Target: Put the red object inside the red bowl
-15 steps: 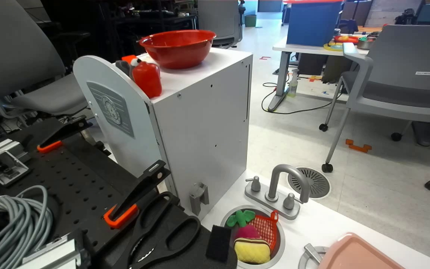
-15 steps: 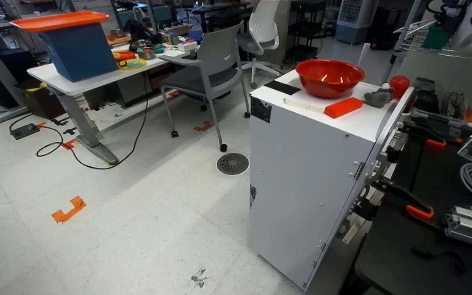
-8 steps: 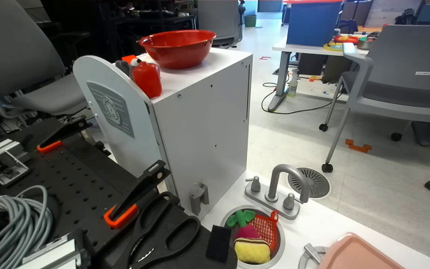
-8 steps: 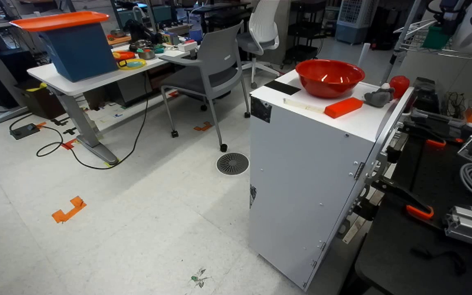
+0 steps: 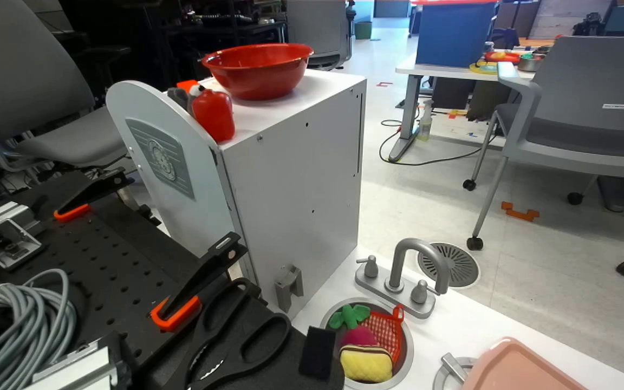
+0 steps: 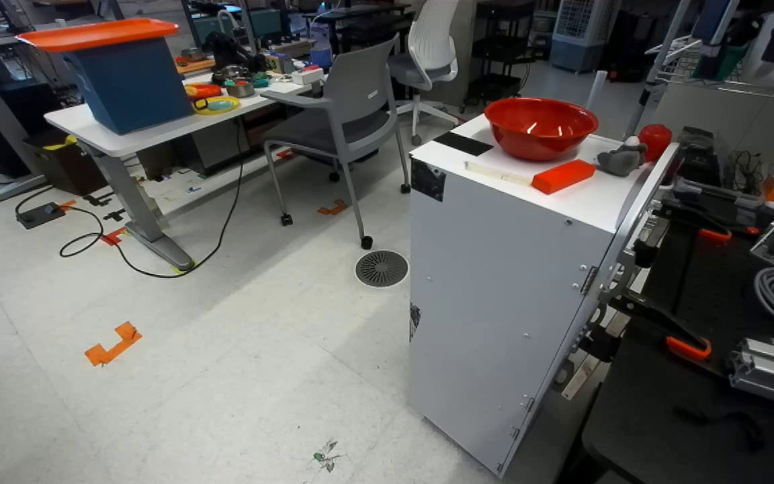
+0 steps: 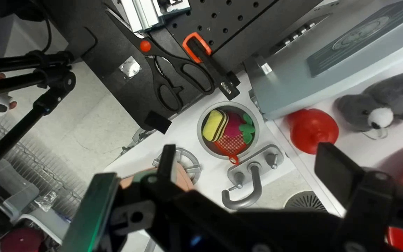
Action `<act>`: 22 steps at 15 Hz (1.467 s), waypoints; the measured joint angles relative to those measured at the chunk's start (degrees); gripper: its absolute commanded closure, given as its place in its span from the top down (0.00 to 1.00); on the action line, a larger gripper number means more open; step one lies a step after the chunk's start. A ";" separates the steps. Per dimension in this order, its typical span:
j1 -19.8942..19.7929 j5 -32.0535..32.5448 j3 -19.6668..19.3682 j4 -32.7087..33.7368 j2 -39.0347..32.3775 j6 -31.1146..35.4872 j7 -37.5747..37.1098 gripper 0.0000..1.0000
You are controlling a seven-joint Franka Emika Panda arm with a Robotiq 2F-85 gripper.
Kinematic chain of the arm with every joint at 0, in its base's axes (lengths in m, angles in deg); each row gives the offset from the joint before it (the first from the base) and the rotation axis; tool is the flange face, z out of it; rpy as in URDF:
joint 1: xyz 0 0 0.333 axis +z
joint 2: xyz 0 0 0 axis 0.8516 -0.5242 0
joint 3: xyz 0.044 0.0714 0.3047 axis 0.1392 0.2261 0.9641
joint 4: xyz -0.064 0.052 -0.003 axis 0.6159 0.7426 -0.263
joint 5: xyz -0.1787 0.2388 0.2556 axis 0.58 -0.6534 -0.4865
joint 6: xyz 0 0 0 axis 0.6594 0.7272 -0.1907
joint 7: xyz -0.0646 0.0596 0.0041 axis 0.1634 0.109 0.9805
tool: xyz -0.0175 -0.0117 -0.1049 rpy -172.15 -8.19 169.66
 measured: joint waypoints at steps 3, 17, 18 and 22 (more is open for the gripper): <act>-0.09 0.37 -0.05 0.95 -3.12 0.27 -2.05 1.00; 0.36 10.31 -0.06 5.15 -10.04 1.34 -15.35 1.00; 0.46 10.66 -0.06 5.31 -10.04 1.70 -15.99 1.00; 0.70 9.68 -0.57 5.33 -9.99 6.60 -16.79 1.00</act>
